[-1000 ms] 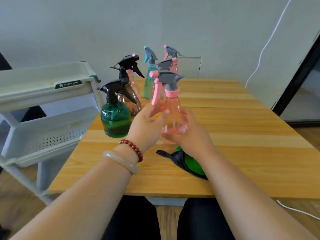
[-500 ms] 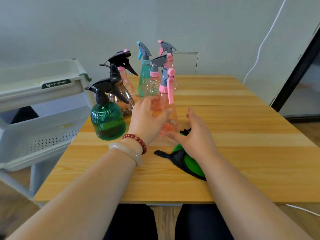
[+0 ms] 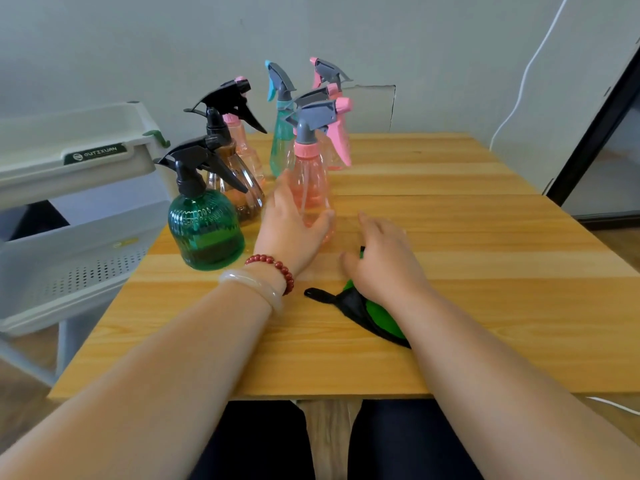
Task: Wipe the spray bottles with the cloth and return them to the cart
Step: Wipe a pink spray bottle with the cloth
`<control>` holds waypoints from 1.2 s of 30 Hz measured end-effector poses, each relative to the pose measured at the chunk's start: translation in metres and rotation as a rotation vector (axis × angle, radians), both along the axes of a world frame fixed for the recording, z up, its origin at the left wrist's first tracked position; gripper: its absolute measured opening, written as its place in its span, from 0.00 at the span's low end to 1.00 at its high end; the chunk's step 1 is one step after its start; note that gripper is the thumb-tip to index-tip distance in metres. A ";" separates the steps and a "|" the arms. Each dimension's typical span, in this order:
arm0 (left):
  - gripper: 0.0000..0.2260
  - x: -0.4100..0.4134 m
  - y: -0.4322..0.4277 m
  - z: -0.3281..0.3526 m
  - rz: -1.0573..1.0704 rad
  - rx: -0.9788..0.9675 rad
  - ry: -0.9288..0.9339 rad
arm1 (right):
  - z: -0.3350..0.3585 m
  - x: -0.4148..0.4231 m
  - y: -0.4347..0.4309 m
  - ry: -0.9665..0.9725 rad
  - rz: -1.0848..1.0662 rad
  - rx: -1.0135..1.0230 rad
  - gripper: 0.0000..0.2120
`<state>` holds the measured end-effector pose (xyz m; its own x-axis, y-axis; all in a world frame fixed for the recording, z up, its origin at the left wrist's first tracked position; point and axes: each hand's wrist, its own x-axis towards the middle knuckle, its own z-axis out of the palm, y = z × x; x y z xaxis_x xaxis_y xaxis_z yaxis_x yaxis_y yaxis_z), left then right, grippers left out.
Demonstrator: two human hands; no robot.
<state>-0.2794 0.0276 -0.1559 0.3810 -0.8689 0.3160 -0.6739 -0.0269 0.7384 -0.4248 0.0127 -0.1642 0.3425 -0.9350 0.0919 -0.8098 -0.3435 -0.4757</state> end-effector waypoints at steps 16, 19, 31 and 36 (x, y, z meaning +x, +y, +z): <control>0.36 0.012 -0.039 -0.005 0.116 -0.069 0.119 | 0.002 0.007 -0.050 -0.066 -0.007 -0.073 0.21; 0.41 0.010 -0.035 -0.003 0.106 -0.043 0.087 | 0.000 0.007 -0.050 -0.080 0.002 -0.088 0.20; 0.12 -0.012 0.008 0.005 -0.061 -0.212 -0.179 | -0.001 0.001 -0.050 -0.128 -0.120 -0.156 0.17; 0.08 -0.018 0.011 -0.008 -0.196 -0.085 -0.219 | -0.003 -0.004 -0.057 -0.062 -0.212 -0.155 0.16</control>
<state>-0.2970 0.0383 -0.1636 0.1238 -0.8858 0.4472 -0.8036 0.1749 0.5689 -0.4289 -0.0445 -0.1674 0.1294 -0.9583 0.2547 -0.8422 -0.2418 -0.4819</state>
